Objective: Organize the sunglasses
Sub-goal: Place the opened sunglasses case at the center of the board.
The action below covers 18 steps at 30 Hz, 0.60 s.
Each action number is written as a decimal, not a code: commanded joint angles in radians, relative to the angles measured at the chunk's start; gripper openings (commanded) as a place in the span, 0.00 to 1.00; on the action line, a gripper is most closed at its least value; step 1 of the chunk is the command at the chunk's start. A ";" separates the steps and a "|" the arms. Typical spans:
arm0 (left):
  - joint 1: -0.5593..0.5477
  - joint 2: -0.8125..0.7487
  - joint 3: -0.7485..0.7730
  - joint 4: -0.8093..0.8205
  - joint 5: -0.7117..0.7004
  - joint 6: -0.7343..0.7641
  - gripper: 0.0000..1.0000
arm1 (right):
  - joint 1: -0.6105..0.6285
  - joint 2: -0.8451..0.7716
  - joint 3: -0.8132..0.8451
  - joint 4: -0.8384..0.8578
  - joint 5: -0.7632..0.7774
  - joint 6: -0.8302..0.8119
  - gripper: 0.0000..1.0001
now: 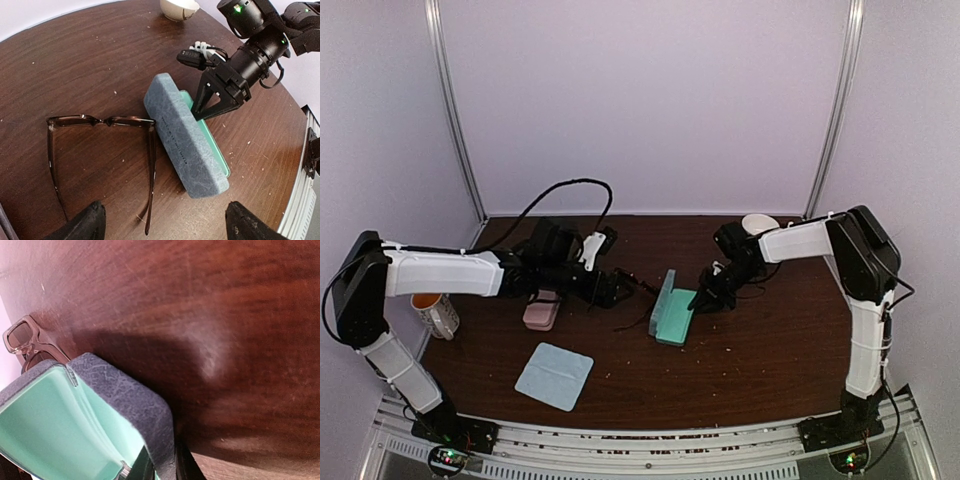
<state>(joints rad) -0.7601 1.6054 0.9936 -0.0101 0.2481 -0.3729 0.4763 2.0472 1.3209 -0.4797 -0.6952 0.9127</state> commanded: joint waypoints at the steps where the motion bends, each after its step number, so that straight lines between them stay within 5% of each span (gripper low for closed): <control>1: -0.001 -0.046 -0.018 0.006 -0.032 0.021 0.86 | -0.004 0.033 0.033 0.031 0.015 0.018 0.14; 18: -0.001 -0.094 -0.040 -0.052 -0.090 0.040 0.86 | -0.039 -0.047 0.051 -0.089 0.104 -0.171 0.41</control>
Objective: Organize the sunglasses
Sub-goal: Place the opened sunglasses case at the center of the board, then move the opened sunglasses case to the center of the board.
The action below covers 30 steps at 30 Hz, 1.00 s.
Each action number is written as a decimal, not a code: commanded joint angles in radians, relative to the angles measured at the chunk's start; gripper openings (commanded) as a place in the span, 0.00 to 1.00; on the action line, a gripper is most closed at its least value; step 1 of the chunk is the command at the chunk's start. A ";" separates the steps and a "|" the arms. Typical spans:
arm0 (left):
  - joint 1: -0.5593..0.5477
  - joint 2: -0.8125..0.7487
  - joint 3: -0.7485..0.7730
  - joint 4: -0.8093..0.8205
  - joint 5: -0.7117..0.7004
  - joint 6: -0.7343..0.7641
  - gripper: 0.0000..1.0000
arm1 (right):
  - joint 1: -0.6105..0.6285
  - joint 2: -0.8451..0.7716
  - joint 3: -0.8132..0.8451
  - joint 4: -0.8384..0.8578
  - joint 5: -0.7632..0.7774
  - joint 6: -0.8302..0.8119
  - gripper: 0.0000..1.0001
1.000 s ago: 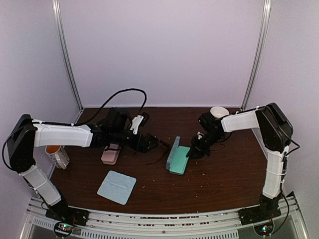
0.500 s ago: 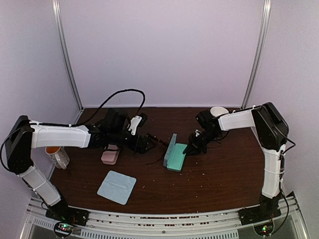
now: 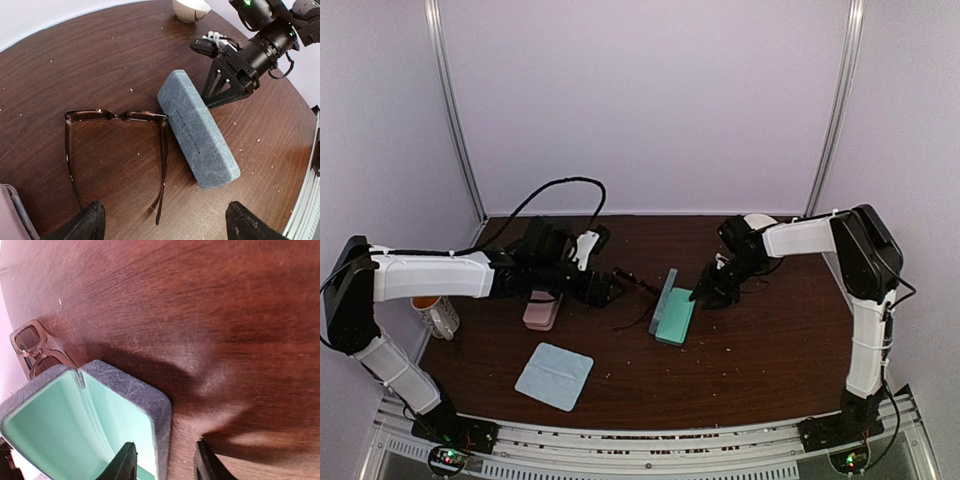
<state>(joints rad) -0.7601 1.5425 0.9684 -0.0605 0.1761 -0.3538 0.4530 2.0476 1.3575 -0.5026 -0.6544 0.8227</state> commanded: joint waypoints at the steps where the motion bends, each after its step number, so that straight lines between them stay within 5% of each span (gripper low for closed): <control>1: -0.001 -0.032 -0.017 -0.001 -0.018 0.020 0.86 | -0.017 -0.054 0.012 -0.079 0.074 -0.099 0.43; 14: -0.001 -0.048 -0.030 -0.029 -0.048 0.011 0.86 | -0.019 -0.228 -0.140 -0.178 0.218 -0.318 0.55; 30: -0.001 -0.052 -0.018 -0.043 -0.076 0.020 0.85 | 0.137 -0.245 -0.176 -0.153 0.269 -0.381 0.27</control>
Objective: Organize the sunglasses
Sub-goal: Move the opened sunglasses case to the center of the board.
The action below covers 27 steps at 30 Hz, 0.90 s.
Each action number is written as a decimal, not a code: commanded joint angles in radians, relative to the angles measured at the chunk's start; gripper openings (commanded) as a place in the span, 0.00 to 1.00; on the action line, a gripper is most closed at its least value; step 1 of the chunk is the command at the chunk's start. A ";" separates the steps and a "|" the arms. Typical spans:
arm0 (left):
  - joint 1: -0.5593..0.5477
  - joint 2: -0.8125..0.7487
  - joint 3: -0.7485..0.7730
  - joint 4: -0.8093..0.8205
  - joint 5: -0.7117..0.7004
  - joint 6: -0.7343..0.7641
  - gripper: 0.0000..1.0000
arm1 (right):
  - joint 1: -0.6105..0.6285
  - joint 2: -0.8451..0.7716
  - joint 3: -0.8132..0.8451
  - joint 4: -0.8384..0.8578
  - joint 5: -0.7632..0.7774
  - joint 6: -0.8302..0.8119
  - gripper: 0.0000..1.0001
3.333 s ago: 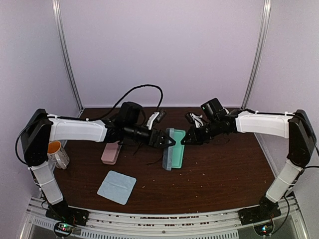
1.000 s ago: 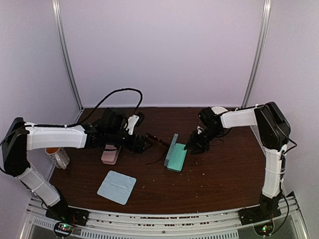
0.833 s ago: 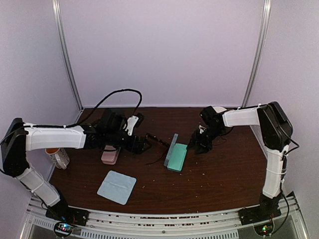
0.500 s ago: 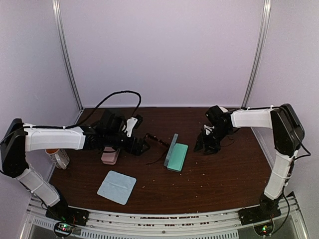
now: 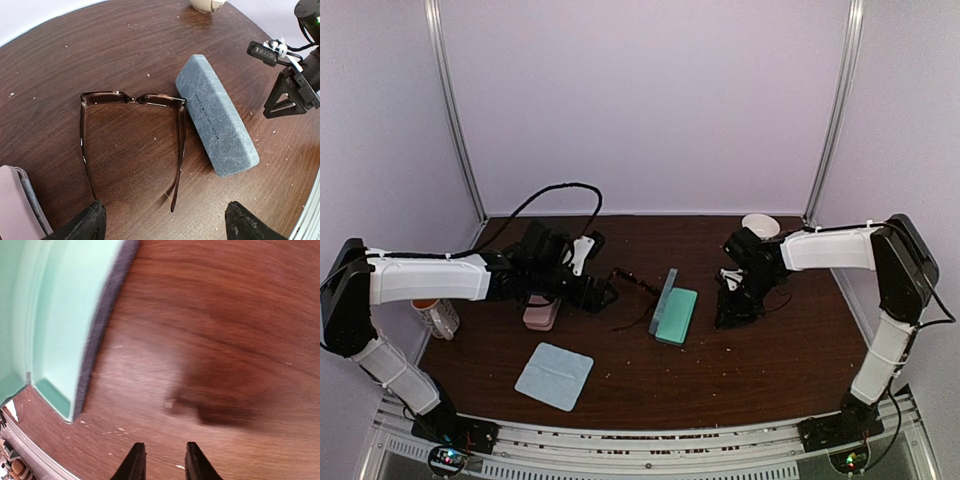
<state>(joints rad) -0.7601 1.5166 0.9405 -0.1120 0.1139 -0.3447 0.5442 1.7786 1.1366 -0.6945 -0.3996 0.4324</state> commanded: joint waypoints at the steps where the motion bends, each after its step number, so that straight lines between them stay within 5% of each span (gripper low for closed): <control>1: 0.000 -0.030 0.006 0.006 -0.016 0.010 0.85 | 0.059 0.038 0.063 0.047 0.012 0.019 0.24; 7: -0.001 -0.065 -0.028 -0.018 -0.040 0.012 0.85 | 0.111 0.127 0.140 0.091 -0.016 0.061 0.13; 27: -0.001 -0.141 -0.117 -0.026 -0.100 0.000 0.83 | 0.151 0.291 0.312 0.226 -0.123 0.158 0.09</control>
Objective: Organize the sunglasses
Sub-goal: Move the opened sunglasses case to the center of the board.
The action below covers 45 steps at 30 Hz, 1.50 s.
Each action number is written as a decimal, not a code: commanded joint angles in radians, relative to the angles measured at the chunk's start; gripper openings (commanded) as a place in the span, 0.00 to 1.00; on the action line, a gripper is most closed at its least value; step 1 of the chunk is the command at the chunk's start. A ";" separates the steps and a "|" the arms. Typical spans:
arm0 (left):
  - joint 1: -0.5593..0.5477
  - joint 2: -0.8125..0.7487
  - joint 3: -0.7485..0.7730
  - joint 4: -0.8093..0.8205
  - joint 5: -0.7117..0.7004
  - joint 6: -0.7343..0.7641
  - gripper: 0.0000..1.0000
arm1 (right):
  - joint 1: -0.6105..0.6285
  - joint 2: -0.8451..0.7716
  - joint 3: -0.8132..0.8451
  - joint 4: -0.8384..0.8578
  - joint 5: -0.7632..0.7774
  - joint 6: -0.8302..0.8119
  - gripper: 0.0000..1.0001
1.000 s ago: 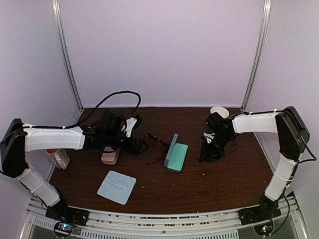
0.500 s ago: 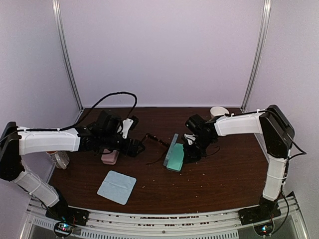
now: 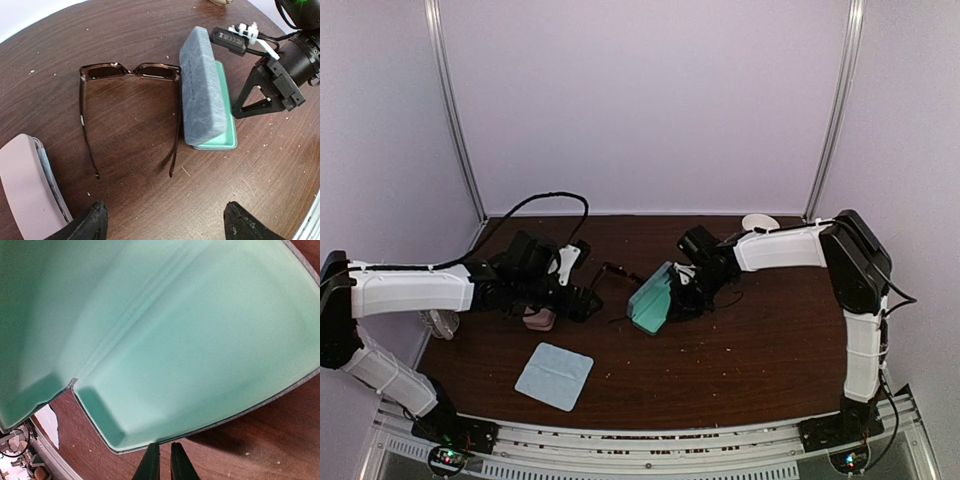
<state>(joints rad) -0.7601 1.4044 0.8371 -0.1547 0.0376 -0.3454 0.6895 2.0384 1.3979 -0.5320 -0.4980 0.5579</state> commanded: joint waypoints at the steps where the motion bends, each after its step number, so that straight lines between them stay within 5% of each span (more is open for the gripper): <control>1: -0.001 -0.031 -0.015 0.014 -0.027 0.000 0.83 | 0.005 0.034 0.060 0.064 -0.025 0.033 0.09; 13: 0.000 -0.128 -0.070 -0.075 -0.105 -0.025 0.83 | 0.002 -0.148 -0.003 -0.043 0.091 -0.158 0.11; 25: 0.001 -0.234 -0.134 -0.154 -0.176 -0.082 0.83 | 0.081 -0.490 -0.093 0.155 0.346 -0.333 0.05; 29: 0.000 -0.244 -0.133 -0.165 -0.191 -0.087 0.83 | 0.082 -0.560 -0.109 0.249 0.406 -0.355 0.38; 31: 0.001 -0.245 -0.133 -0.175 -0.197 -0.094 0.83 | 0.083 -0.574 -0.096 0.274 0.399 -0.370 0.69; 34: 0.000 -0.245 -0.133 -0.199 -0.209 -0.109 0.83 | 0.085 -0.567 -0.057 0.285 0.345 -0.396 0.97; 45: 0.019 -0.312 -0.187 -0.337 -0.288 -0.259 0.79 | 0.270 -0.485 -0.093 0.307 0.209 -0.670 0.99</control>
<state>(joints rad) -0.7578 1.1305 0.6804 -0.4301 -0.2031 -0.5194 0.8761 1.5192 1.3369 -0.2573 -0.2180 0.0380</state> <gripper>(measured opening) 0.802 0.999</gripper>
